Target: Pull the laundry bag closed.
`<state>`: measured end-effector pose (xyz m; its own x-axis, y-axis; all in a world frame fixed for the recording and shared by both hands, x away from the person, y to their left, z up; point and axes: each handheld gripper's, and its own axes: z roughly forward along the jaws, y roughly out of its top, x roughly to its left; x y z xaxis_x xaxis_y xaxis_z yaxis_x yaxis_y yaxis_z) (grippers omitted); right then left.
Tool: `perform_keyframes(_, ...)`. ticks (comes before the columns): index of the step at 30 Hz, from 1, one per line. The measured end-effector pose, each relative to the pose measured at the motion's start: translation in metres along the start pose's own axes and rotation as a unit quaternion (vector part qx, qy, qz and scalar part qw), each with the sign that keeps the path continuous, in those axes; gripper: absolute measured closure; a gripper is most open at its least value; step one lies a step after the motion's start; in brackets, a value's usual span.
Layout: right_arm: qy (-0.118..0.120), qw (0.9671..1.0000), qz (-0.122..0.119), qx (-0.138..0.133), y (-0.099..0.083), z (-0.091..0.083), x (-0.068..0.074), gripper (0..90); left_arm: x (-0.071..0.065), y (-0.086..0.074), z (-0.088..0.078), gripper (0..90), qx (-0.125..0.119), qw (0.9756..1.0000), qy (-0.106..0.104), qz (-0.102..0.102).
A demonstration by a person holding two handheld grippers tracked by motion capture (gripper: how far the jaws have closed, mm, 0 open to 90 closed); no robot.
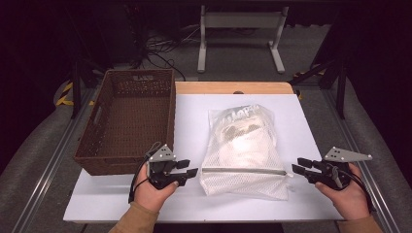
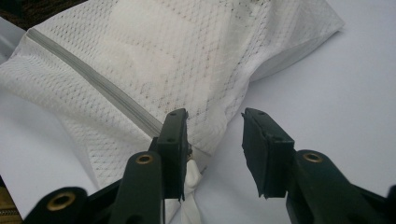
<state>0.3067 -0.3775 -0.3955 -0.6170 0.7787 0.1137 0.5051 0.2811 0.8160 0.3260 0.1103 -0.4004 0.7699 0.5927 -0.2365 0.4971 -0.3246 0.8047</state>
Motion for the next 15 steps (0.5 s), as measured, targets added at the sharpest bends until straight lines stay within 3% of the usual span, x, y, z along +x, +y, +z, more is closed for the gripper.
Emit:
perform_keyframes(7,-0.016,0.9998,-0.001,-0.015,0.007,-0.001,-0.007,59.6,0.007,0.001,-0.009,54.0,-0.02,0.9998,0.009,0.001)
perform_keyframes(15,-0.036,0.9991,0.005,-0.021,0.016,0.008,-0.02,56.8,0.012,-0.001,-0.008,53.7,-0.013,0.9999,0.001,-0.004)
